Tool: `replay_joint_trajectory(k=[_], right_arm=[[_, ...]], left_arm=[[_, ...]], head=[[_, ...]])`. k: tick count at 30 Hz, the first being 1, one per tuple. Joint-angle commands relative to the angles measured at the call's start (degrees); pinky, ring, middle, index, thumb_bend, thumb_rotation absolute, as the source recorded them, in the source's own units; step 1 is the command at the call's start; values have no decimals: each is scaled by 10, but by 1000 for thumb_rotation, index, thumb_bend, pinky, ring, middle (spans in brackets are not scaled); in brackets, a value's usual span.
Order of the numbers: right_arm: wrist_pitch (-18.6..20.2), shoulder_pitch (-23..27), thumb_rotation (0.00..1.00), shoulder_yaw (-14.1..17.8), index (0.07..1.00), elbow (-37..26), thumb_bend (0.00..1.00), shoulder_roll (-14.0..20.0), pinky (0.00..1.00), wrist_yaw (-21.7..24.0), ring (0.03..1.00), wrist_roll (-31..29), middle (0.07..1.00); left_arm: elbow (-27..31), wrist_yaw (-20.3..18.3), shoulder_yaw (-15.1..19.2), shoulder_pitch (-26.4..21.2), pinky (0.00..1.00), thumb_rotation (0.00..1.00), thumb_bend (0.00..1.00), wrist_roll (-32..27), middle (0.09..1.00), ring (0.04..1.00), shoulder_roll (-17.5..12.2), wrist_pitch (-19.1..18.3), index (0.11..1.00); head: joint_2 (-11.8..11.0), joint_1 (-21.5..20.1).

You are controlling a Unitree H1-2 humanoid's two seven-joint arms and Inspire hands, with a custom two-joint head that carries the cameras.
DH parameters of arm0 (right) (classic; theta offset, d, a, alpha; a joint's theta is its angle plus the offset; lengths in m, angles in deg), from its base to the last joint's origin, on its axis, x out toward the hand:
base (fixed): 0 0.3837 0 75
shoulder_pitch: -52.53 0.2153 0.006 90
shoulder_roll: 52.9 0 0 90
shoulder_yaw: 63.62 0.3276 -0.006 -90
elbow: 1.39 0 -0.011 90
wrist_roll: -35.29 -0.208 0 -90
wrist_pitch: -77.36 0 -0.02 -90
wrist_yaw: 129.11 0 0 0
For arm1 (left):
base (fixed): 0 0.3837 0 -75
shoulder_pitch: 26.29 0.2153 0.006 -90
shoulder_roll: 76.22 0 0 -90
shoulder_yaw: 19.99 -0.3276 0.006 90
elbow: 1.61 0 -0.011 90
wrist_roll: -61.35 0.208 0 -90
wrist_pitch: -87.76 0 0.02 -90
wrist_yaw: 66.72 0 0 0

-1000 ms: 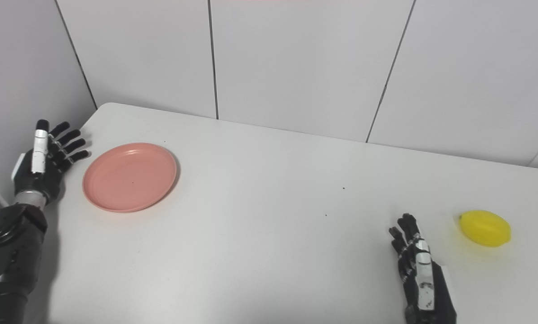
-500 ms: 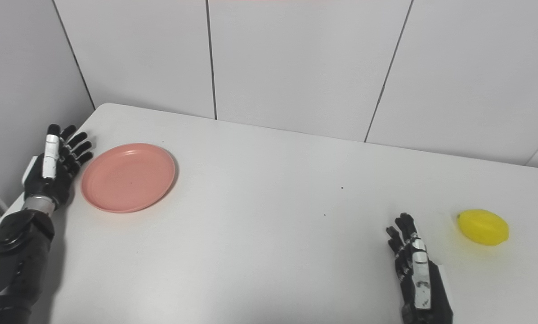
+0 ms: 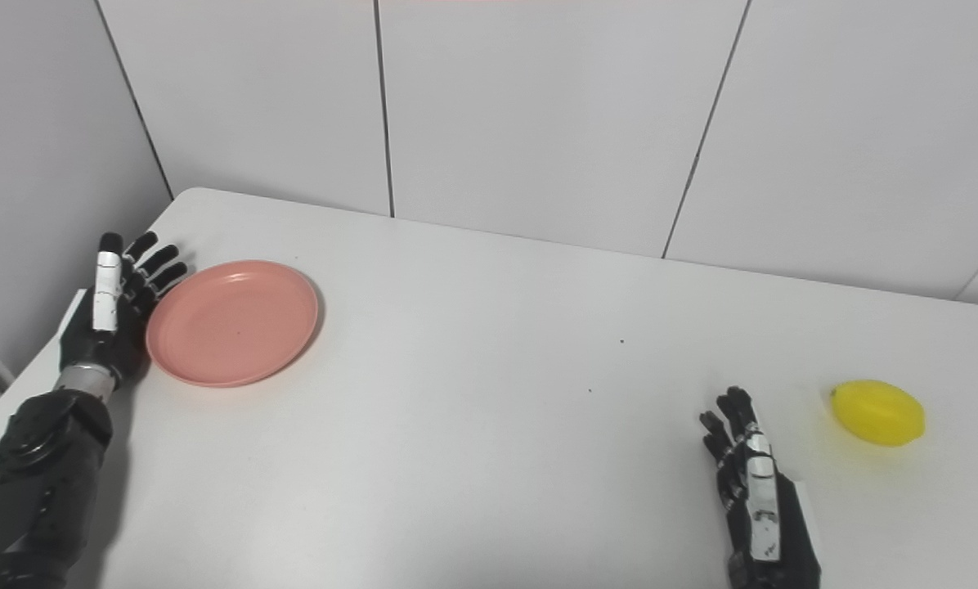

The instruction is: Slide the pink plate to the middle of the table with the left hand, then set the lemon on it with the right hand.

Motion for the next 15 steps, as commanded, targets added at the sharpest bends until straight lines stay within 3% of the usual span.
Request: replay_joint_trajectory(k=[1, 15], right_arm=[[3, -12, 990, -8, 951, 5, 754, -7, 974, 4, 929, -2, 962], [10, -12, 983, -11, 945, -1, 771, -8, 963, 0, 926, -1, 956]], left_arm=[[22, 3, -1, -5, 839, 856, 929, -6, 874, 857, 1, -12, 888], [62, 13, -12, -3, 855, 835, 983, -6, 876, 867, 26, -41, 883]], head=[[1, 0], [2, -2]])
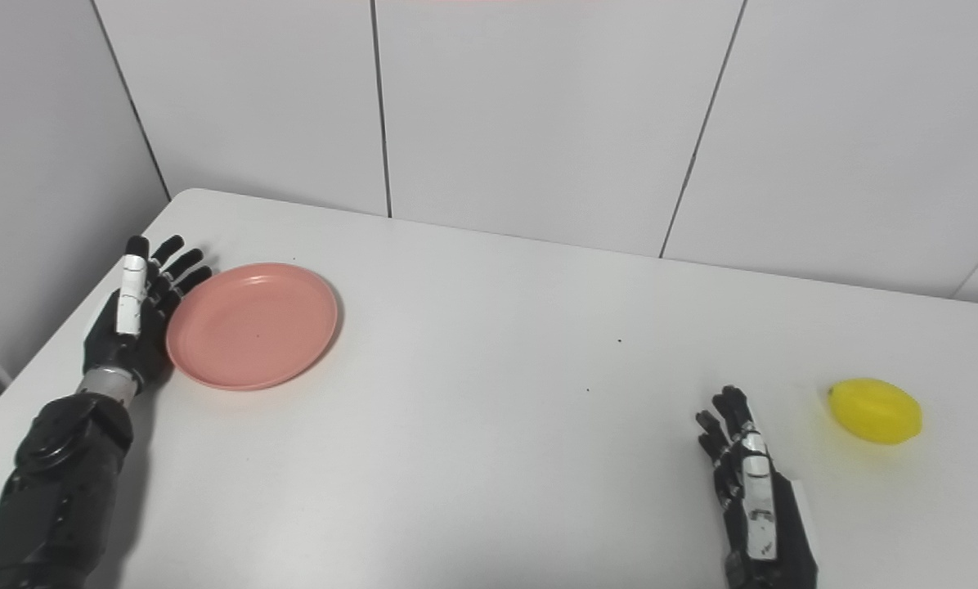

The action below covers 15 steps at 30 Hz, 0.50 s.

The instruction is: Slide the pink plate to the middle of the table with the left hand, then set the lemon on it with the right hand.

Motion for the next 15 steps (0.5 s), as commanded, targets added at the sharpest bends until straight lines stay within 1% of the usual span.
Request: replay_joint_trajectory(k=[1, 3, 9, 15], right_arm=[[10, -12, 983, -9, 946, 0, 771, -7, 965, 3, 928, -2, 957], [10, -12, 983, -9, 946, -1, 771, -7, 968, 3, 926, -2, 958], [12, -11, 985, -10, 948, 0, 767, -7, 971, 3, 929, -4, 963], [13, -12, 971, -11, 941, -1, 779, -10, 965, 2, 925, -5, 959]], left_arm=[[16, 3, -3, -9, 853, 834, 987, 0, 873, 865, 0, -5, 882], [21, 8, -3, -9, 841, 826, 998, 1, 862, 854, 5, -10, 870], [35, 18, -4, -8, 855, 835, 999, -2, 863, 863, 22, -22, 876], [49, 27, -7, -7, 838, 861, 959, 0, 857, 856, 34, -34, 869]], head=[[1, 0], [1, -1], [2, -2], [3, -4]])
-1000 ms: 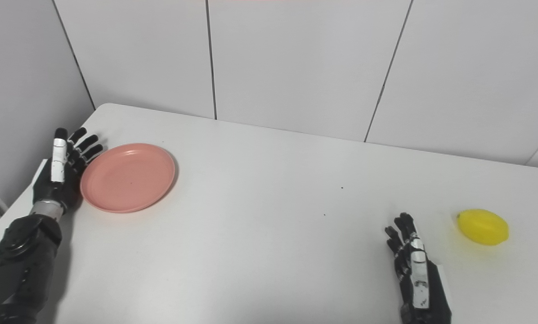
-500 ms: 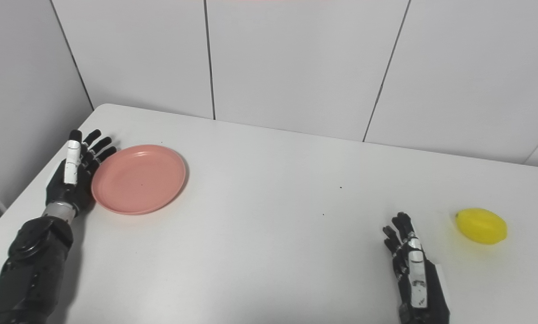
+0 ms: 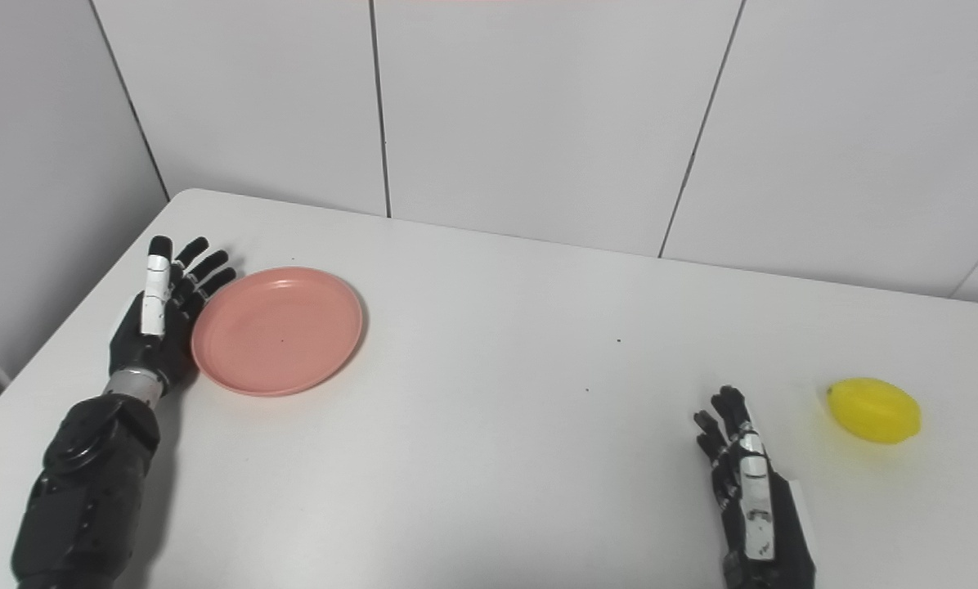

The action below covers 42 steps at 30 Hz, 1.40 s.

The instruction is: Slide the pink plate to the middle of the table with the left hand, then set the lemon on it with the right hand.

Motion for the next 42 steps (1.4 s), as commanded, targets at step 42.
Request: replay_joint_trajectory(k=[42], right_arm=[[17, -10, 967, -28, 935, -11, 788, -17, 956, -17, 915, 5, 952]], left_arm=[[52, 16, -76, 9, 864, 880, 924, 26, 852, 852, 68, -50, 880]], head=[[8, -8]])
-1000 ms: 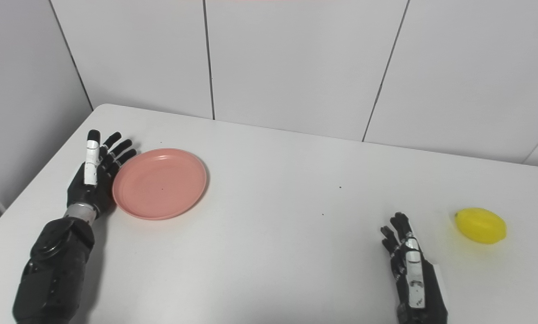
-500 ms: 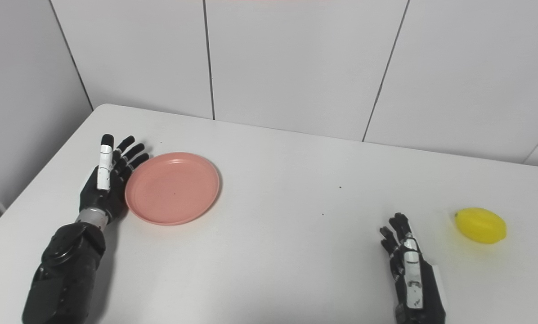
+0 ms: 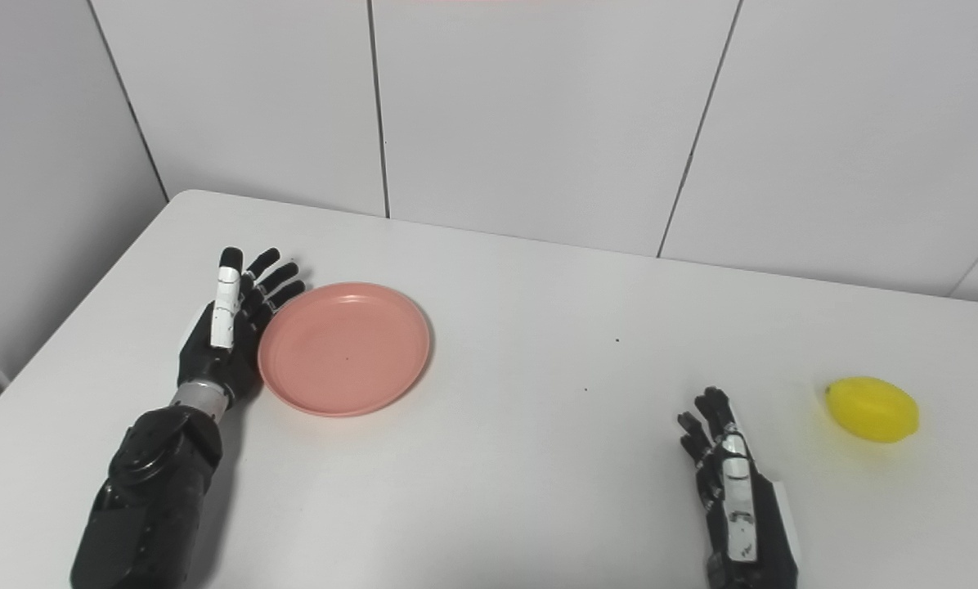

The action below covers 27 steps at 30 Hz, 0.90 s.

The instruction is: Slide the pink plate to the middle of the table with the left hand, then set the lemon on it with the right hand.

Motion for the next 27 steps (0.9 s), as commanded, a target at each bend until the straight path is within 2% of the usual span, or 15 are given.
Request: replay_joint_trajectory(k=[1, 7, 15, 21, 27], right_arm=[[15, -3, 964, -4, 934, 1, 790, -6, 956, 2, 913, -1, 951], [10, -1, 962, -7, 940, 7, 798, -8, 959, 5, 912, 0, 953], [9, -1, 960, -9, 949, 6, 783, -9, 956, 6, 913, -1, 956], [7, 0, 954, -11, 943, 5, 784, -10, 952, 5, 911, 1, 954], [11, -2, 958, -13, 943, 1, 789, -12, 956, 3, 911, 6, 954]], left_arm=[[-11, -5, -10, -8, 877, 873, 916, 3, 855, 857, 9, -10, 886], [-19, 1, -36, -7, 855, 912, 905, 37, 849, 850, 17, -2, 905], [-38, 18, -41, -8, 835, 892, 897, 62, 845, 847, 51, 28, 901], [-49, 15, -51, -12, 876, 901, 883, 71, 881, 874, 67, 43, 917], [-54, 27, -58, -16, 834, 904, 884, 86, 883, 865, 83, 51, 913]], head=[[0, 0], [0, -4], [2, -6], [3, -7], [4, -9]])
